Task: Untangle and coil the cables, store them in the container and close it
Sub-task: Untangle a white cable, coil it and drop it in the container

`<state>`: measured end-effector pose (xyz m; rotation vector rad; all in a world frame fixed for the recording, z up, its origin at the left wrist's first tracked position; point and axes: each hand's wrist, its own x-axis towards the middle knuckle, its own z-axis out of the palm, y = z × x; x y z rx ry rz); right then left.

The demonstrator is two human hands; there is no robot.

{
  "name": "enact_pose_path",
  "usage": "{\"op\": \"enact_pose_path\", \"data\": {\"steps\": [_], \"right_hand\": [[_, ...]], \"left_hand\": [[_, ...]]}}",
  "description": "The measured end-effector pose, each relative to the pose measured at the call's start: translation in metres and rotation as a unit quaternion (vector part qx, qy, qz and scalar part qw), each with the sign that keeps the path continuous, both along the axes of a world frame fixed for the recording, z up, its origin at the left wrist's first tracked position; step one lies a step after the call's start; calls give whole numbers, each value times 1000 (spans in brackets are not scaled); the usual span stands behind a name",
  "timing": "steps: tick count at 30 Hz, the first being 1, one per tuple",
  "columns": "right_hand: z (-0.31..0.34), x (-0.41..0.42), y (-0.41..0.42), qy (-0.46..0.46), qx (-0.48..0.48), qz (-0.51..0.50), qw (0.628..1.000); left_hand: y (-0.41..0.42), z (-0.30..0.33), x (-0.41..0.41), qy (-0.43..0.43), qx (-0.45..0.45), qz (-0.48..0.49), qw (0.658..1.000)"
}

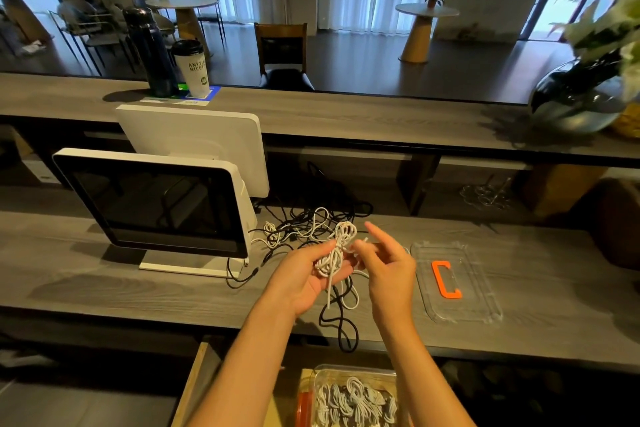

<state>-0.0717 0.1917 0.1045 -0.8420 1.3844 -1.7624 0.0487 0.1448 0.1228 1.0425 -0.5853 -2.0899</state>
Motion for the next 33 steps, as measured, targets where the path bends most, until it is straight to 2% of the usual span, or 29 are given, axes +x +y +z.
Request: {"op": "enact_pose_path", "data": {"steps": [4, 10, 13, 15, 18, 21, 23, 26, 30, 33], "right_hand": [[4, -3, -2, -7, 22, -20, 1000], [-2, -4, 0, 109, 33, -36, 993], [-7, -3, -1, 198, 43, -30, 979], [-9, -4, -1, 222, 49, -27, 973], [-7, -3, 0, 183, 47, -38, 981], [-1, -5, 1, 94, 56, -44, 993], [4, -13, -1, 24, 86, 3, 996], [9, -29, 0, -44, 135, 125, 982], [8, -39, 4, -75, 157, 229, 958], [4, -40, 6, -65, 143, 261, 952]], "left_hand": [[0, -2, 1, -26, -29, -12, 999], [-1, -4, 0, -81, -69, -31, 994], [-2, -5, 0, -102, -88, -35, 990], [-2, -5, 1, -110, -97, -41, 988], [-1, -5, 2, -100, -92, -36, 990], [-1, -4, 4, -103, -104, -53, 988], [-2, -1, 10, -124, -131, -85, 980], [-5, 2, 21, -149, -166, -145, 964], [-7, 4, 31, -170, -186, -220, 942], [-7, 5, 34, -170, -188, -245, 936]]}}
